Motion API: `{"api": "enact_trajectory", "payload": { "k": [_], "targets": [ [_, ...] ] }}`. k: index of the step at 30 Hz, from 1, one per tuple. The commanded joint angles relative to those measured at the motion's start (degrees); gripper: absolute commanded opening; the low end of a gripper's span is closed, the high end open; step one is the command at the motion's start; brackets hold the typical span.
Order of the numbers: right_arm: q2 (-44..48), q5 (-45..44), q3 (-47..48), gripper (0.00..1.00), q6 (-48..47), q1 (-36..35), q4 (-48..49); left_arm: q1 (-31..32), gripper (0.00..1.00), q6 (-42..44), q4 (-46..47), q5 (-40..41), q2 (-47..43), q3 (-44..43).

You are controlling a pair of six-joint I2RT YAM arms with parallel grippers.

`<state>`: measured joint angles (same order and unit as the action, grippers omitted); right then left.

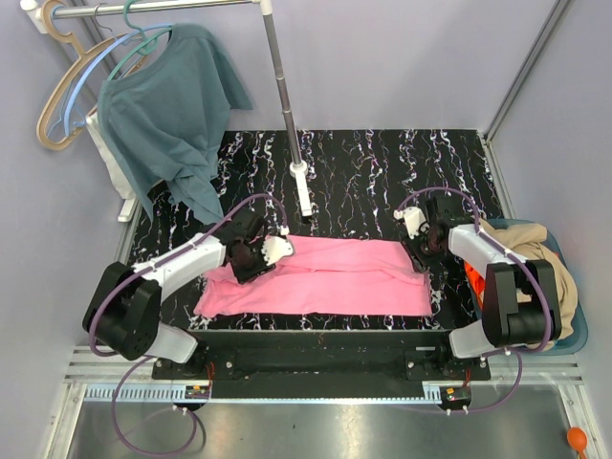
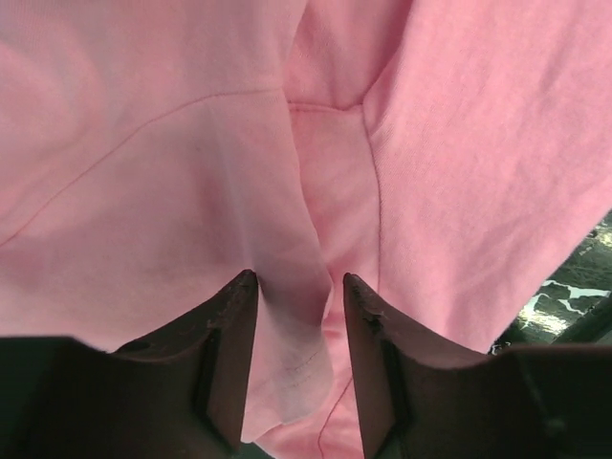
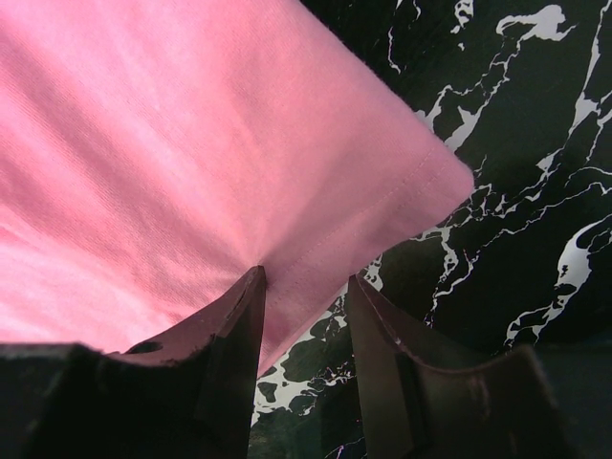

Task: Fold and stack the t-shirts
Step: Fold the tshirt

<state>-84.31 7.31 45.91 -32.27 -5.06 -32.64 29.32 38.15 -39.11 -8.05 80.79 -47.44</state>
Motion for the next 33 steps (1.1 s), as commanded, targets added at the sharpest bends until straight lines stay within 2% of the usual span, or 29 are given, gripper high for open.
{"api": "enact_trajectory", "payload": {
  "k": [1,2,3,4,21,29,33],
  "targets": [
    [2.3,0.1,-0.6,0.46,0.2,-0.5,0.2,0.1,0.34,0.5,3.5,1.0,1.2,1.0],
    [2.5,0.2,-0.6,0.47,0.2,-0.4,0.1,0.1,0.28,0.4,3.5,0.9,1.4,0.9],
    [2.5,0.2,-0.7,0.46,0.2,-0.5,0.0,0.1,0.11,0.3,3.3,0.8,1.2,0.9],
    [2.5,0.2,-0.7,0.47,0.2,-0.5,0.0,0.2,0.00,0.0,3.2,0.9,1.2,0.6],
    [2.0,0.7,-1.4,0.47,0.5,-0.4,0.1,2.1,0.00,-3.2,-6.2,-3.6,1.3,-8.9],
    [1.7,0.6,-1.3,0.47,0.5,-0.5,0.2,4.9,0.04,-3.8,-7.8,1.3,1.4,-7.9],
    [1.7,0.5,-1.4,0.47,0.5,-0.4,0.2,6.3,0.13,-4.1,-7.9,5.3,0.9,-6.4]
  ]
}}
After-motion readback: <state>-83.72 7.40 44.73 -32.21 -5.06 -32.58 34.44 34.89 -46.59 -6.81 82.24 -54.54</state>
